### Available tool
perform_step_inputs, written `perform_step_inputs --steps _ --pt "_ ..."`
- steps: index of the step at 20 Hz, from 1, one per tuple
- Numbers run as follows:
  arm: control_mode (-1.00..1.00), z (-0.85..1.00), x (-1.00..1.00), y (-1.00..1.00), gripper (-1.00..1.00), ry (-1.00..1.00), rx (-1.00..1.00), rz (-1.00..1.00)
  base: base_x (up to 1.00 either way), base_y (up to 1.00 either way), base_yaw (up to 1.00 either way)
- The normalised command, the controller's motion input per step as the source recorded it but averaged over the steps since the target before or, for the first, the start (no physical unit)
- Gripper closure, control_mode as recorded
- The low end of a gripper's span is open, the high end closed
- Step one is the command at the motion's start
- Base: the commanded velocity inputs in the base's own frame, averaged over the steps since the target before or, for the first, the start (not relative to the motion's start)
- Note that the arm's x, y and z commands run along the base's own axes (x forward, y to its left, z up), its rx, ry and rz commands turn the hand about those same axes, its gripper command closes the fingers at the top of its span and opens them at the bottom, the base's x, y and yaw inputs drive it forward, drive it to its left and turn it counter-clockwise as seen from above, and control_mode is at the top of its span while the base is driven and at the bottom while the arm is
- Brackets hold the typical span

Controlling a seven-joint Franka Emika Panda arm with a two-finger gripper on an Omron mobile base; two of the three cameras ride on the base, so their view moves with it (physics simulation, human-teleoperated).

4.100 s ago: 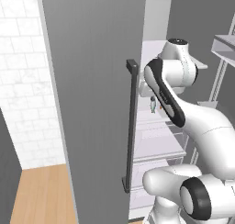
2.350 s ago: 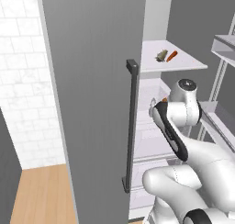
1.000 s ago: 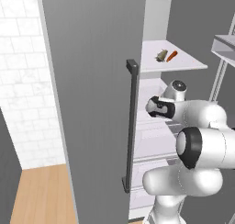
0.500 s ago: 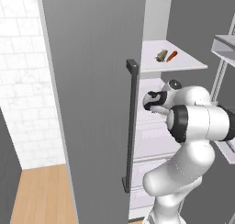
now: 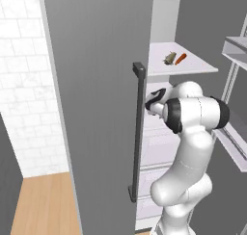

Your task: Place one carrot and one fish in each tupperware on the nearby counter, to pack two identical lunches.

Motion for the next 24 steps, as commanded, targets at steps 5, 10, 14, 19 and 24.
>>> perform_step_inputs --steps 5,10,14,19,24 --pt "-1.00 -0.38 0.49 -0.03 -1.00 0.00 0.00 0.04 0.00 0.00 0.00" --pt "-1.00 -0.47 0.29 0.02 1.00 0.07 0.00 0.03 0.00 0.00 0.00" --pt "-1.00 -0.35 -0.08 0.40 1.00 0.17 -0.01 0.00 0.00 0.00 0.00" --pt "-1.00 0.03 -0.81 0.36 1.00 0.05 0.00 0.00 0.00 0.00 0.00" --pt "-1.00 0.07 -1.00 0.09 1.00 0.00 0.00 0.01 0.00 0.00 0.00"
